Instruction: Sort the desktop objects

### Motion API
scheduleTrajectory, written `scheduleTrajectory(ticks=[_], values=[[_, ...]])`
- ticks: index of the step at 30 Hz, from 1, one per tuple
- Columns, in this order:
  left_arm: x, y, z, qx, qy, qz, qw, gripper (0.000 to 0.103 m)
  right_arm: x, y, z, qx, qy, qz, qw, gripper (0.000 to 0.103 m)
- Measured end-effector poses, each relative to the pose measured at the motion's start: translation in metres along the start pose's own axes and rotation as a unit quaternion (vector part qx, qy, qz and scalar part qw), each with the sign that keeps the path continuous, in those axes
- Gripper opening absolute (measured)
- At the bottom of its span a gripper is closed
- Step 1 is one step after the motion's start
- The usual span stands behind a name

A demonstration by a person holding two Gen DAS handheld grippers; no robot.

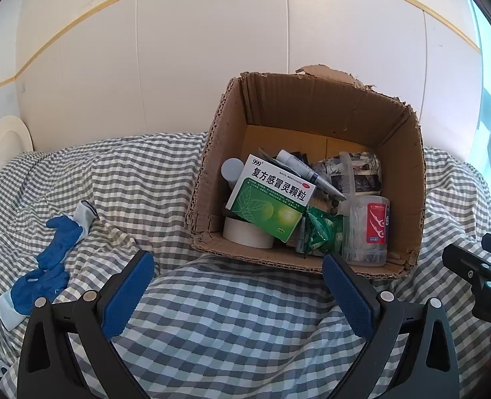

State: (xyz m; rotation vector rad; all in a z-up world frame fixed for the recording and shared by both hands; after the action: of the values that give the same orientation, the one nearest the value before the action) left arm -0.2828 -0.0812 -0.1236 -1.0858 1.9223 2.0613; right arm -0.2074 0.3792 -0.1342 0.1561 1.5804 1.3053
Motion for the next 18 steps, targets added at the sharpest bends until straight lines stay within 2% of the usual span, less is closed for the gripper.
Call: scheduleTrajectory(ticks=[18], values=[[-0.0009, -0.0011, 0.0014, 0.001, 0.001, 0.001, 1.0000, 0.103, 0.0013, 0.0002, 0.0010, -0.006, -0.001, -0.001, 1.000, 0.103]])
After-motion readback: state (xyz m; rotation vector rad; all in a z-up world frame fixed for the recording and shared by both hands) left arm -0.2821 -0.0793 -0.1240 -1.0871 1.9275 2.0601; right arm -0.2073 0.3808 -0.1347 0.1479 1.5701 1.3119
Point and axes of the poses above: each gripper's, at about its wrist camera, not at the fingertips, and x roughly the way its jaws point, z to its right, y to its top, the point moved 6 cm from there along x, roughly the way its jaws point, and after that the axes turned 2 degrees about x, right-handed, at the moved point
